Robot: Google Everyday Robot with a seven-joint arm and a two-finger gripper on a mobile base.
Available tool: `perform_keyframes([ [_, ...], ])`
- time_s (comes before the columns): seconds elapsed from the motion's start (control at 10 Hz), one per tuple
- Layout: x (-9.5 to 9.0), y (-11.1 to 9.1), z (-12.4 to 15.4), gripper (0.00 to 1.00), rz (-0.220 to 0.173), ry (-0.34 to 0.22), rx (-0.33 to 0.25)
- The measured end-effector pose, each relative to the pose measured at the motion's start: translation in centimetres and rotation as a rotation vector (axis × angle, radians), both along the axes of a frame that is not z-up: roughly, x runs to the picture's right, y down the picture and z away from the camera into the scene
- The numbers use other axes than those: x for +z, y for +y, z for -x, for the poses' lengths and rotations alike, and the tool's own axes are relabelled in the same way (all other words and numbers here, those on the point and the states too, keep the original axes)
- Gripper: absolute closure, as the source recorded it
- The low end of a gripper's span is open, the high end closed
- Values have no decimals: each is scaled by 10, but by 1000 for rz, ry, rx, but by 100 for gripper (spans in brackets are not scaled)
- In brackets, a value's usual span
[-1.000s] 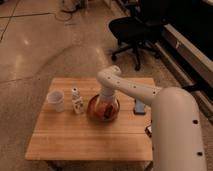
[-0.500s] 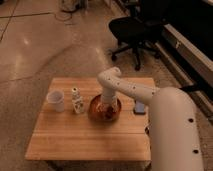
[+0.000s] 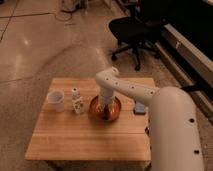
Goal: Place the pepper on the white sponge
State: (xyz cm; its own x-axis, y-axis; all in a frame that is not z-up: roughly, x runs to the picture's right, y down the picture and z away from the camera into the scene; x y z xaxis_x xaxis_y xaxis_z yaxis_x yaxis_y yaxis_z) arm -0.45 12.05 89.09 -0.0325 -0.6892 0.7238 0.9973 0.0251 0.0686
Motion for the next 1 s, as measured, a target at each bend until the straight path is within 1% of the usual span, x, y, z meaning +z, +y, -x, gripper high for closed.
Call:
perform_keyframes([
  [0.1, -5, -4, 2, 100, -6, -13, 4],
  [0.3, -20, -19, 8, 100, -31, -48, 17],
  [0.6, -45, -47, 6, 100, -55, -84, 49],
  [0.7, -52, -57, 1, 100, -64, -90, 58],
  [0.8, -59, -72, -9, 100, -81, -89, 70],
  [1.0, -62, -98, -37, 100, -111, -62, 90],
])
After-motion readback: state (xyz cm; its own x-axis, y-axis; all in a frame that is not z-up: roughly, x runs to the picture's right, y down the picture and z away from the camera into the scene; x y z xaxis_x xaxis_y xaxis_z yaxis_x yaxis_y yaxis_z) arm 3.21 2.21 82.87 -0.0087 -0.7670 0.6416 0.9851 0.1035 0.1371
